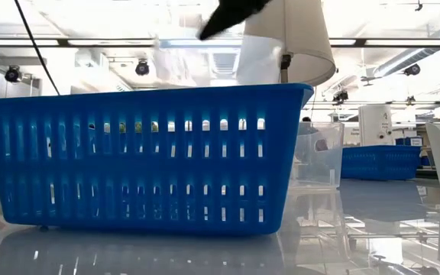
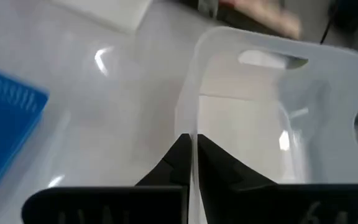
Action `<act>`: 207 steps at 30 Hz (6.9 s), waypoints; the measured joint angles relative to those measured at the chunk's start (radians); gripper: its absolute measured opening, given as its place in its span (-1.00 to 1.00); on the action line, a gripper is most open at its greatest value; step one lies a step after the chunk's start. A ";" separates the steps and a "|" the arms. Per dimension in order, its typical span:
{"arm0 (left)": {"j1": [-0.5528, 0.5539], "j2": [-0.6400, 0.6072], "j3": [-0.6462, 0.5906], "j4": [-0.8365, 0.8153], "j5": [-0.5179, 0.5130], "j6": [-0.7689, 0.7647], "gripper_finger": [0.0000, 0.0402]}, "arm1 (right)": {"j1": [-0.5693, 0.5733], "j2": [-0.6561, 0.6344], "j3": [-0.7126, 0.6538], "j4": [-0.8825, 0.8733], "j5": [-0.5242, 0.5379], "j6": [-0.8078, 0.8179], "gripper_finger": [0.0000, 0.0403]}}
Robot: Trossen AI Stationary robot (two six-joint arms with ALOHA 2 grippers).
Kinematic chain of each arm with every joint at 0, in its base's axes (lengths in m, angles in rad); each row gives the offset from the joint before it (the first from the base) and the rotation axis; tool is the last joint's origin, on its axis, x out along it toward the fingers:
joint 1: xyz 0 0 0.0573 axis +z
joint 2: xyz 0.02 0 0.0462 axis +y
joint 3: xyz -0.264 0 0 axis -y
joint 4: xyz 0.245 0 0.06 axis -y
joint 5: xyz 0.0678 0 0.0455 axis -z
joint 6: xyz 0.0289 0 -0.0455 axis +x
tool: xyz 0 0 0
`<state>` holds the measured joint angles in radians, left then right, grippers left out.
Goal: Stack baskets by color
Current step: Stack the bottom left transparent bin on top of the center transparent bin, then stack the bottom left white bin on top of the top white bin
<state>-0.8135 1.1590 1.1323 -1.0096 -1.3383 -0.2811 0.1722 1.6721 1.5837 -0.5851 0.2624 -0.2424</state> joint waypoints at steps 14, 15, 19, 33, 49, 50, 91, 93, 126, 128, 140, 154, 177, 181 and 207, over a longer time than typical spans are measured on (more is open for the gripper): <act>0.001 -0.010 -0.073 0.091 -0.087 0.000 -0.25 | 0.067 -0.008 -0.003 -0.273 -0.008 0.282 -0.96; 0.001 -0.010 -0.072 0.092 -0.093 0.000 -0.25 | 0.070 -0.005 -0.003 -0.273 -0.008 0.285 -0.96; 0.001 -0.010 -0.073 0.095 -0.115 0.000 -0.25 | 0.075 -0.003 -0.008 -0.270 -0.008 0.299 -0.96; 0.000 -0.008 -0.079 0.112 -0.115 0.000 -0.25 | 0.074 -0.002 -0.056 -0.217 -0.011 0.311 -0.96; 0.000 -0.008 -0.095 0.138 -0.115 0.000 -0.25 | 0.072 -0.002 -0.064 -0.192 -0.034 0.315 -0.61; 0.000 -0.008 -0.095 0.140 -0.115 0.000 -0.25 | 0.072 -0.002 -0.064 -0.201 -0.034 0.310 -0.57; 0.002 0.013 -0.182 0.402 0.003 0.001 -0.25 | 0.144 -0.171 -0.314 -0.066 0.010 0.399 -0.26; 0.002 0.016 -0.204 0.449 0.020 0.001 -0.25 | 0.159 -0.209 -0.372 -0.001 0.027 0.408 -0.27; 0.504 0.050 -0.343 0.658 0.780 0.134 -0.15 | 0.196 -0.474 -0.786 0.469 0.027 0.347 -0.26; 0.529 0.069 -0.362 0.659 0.826 0.197 -0.12 | 0.196 -0.474 -0.786 0.469 0.027 0.346 -0.27; 0.666 0.233 -0.397 0.667 0.879 0.292 -0.11 | 0.196 -0.474 -0.786 0.469 0.027 0.343 -0.26; 0.697 0.267 -0.397 0.683 0.894 0.315 -0.23 | 0.196 -0.474 -0.786 0.468 0.027 0.346 -0.30; 0.342 0.323 0.034 -0.262 1.244 -1.274 -0.25 | 0.196 -0.474 -0.808 0.413 0.026 0.388 -0.25; 0.259 0.368 0.034 -0.258 1.306 -1.444 -0.25 | 0.199 -0.474 -0.823 0.405 0.025 0.420 -0.26; 0.051 0.527 0.022 -0.203 1.301 -1.846 -0.66 | 0.268 -0.563 -0.869 0.420 0.019 0.443 -0.29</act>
<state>-0.7620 1.6863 1.1545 -1.2129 -0.0372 -2.1268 0.4406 1.1088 0.7151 -0.1652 0.2817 0.2009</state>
